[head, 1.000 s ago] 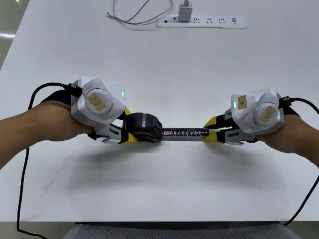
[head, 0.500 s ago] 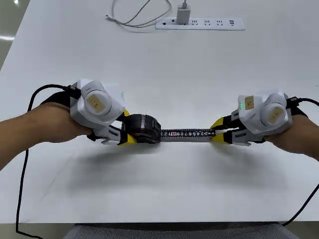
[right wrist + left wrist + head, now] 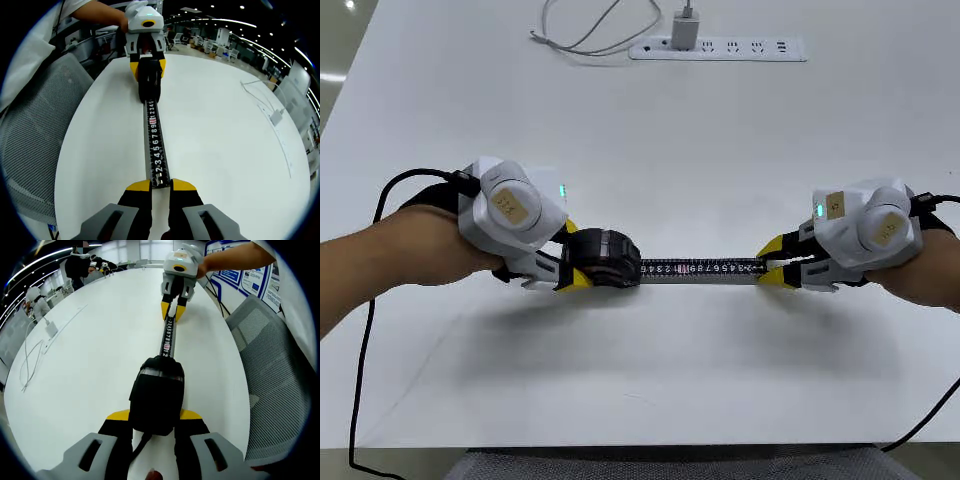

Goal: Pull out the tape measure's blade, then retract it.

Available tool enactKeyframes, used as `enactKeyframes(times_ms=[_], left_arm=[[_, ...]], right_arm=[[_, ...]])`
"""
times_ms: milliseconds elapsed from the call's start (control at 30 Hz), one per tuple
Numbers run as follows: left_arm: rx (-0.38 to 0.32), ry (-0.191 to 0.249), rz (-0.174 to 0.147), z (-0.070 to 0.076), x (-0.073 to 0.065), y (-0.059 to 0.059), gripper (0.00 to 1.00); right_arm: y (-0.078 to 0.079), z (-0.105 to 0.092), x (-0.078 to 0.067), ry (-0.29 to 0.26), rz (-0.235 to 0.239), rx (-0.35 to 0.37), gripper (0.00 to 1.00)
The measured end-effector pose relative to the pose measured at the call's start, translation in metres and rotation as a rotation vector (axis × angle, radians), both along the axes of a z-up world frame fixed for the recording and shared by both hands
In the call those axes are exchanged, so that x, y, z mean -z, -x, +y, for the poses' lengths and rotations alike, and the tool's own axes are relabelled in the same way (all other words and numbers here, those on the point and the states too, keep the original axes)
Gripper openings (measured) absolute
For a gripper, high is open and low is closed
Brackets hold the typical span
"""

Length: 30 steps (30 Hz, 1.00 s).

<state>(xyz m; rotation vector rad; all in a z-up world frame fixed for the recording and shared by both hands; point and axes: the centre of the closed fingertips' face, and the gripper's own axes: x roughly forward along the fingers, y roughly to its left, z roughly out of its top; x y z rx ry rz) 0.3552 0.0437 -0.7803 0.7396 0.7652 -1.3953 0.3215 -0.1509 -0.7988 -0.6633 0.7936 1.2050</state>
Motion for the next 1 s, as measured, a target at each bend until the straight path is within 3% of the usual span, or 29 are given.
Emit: enactKeyframes(times_ms=[1000], left_arm=[[0.001, -0.001, 0.0, 0.0, -0.001, 0.001, 0.27]], right_arm=[[0.008, -0.045, 0.0, 0.058, 0.025, 0.034, 0.07]])
